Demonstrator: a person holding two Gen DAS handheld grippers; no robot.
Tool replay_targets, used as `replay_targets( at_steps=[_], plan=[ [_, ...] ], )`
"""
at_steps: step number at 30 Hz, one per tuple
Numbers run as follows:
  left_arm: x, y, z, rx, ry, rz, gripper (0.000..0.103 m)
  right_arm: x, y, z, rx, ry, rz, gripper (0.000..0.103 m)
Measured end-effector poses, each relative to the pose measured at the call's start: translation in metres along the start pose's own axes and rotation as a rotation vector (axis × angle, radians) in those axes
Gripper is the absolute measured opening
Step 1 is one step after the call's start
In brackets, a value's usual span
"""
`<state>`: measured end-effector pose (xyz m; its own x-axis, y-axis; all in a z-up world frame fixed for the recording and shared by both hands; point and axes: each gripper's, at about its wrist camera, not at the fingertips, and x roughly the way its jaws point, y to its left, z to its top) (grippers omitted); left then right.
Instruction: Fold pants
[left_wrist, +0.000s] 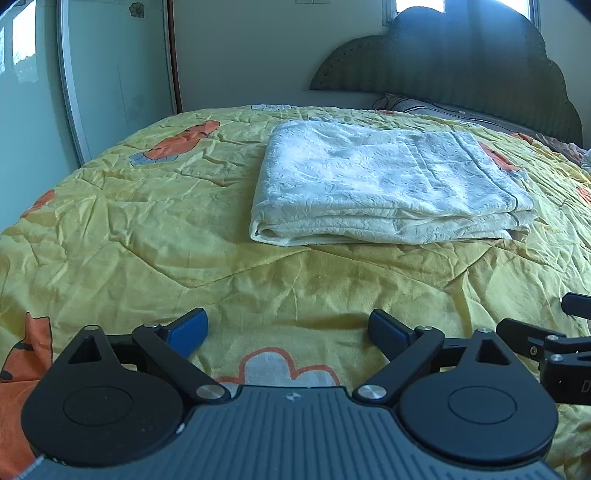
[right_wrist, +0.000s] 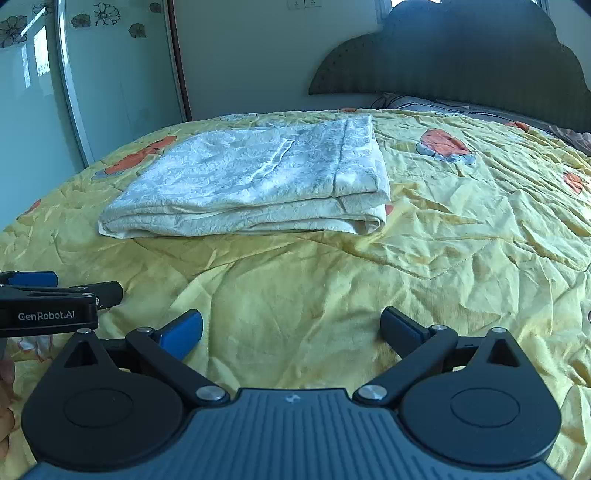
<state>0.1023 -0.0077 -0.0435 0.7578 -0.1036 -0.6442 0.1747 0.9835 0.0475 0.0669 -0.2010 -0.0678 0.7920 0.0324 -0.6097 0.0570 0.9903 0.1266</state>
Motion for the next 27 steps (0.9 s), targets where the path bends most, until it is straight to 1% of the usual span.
replay_targets(
  at_steps=[4,11,17,21,24,27],
  plan=[
    [-0.0001,0.002,-0.0001,-0.012,-0.003,-0.007,0.098,0.003,0.0077,-0.0003,-0.045,0.016,-0.035,0.103],
    [-0.0023,-0.0023,-0.0008,0.011,-0.017,0.017,0.098,0.0026,0.0053,-0.0005,-0.044,0.016,-0.031,0.103],
    [-0.004,-0.0045,-0.0022,0.047,-0.021,0.004,0.099,0.0027,0.0057,-0.0004,-0.046,0.017,-0.033,0.103],
    [-0.002,-0.002,-0.0034,0.029,-0.013,0.003,0.102,0.0025,0.005,-0.0003,-0.044,0.016,-0.031,0.103],
    [-0.0004,0.003,-0.0035,-0.009,0.001,-0.016,0.103,0.0027,0.0056,-0.0006,-0.05,0.018,-0.036,0.103],
    [-0.0004,0.0027,-0.0036,-0.012,0.001,-0.016,0.103,0.0031,0.0066,-0.0007,-0.049,0.018,-0.036,0.103]
  ],
)
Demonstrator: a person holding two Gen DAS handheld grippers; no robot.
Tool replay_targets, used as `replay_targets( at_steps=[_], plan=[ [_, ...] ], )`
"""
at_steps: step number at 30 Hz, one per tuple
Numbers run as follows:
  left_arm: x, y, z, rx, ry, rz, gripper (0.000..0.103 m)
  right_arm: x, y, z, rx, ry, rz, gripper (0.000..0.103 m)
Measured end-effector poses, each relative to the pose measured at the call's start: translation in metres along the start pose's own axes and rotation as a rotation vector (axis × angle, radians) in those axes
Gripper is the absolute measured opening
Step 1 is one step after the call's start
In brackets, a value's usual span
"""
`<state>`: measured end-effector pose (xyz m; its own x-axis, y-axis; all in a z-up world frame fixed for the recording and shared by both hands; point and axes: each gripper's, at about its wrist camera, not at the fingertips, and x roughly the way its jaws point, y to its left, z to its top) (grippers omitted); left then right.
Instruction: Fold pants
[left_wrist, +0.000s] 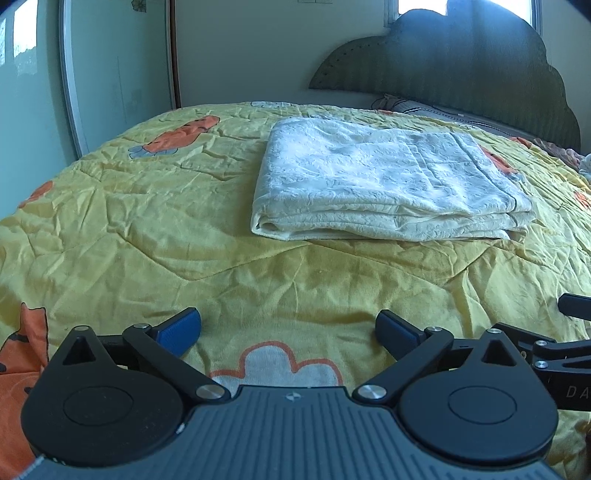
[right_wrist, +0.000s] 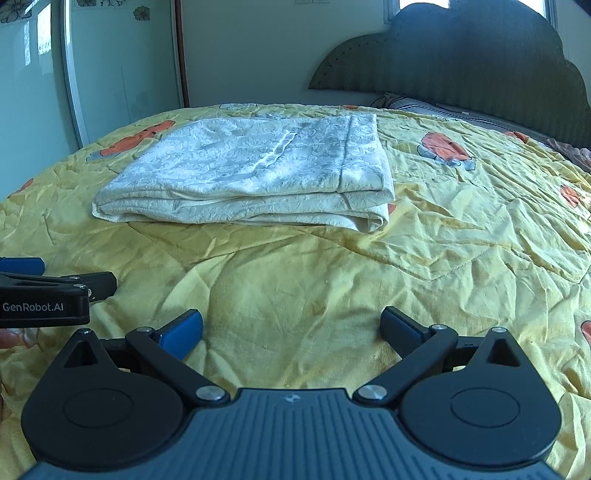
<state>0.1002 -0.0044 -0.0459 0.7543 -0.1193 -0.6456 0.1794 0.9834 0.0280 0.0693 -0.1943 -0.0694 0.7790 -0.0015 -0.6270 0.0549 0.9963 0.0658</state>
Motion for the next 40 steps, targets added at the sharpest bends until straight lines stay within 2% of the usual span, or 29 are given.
replay_targets(
  at_steps=[40],
  plan=[
    [-0.0011,-0.0012,-0.0001,0.0,0.004,-0.012,0.103,0.0002,0.0,0.0002,-0.004,0.002,-0.003,0.103]
  ],
)
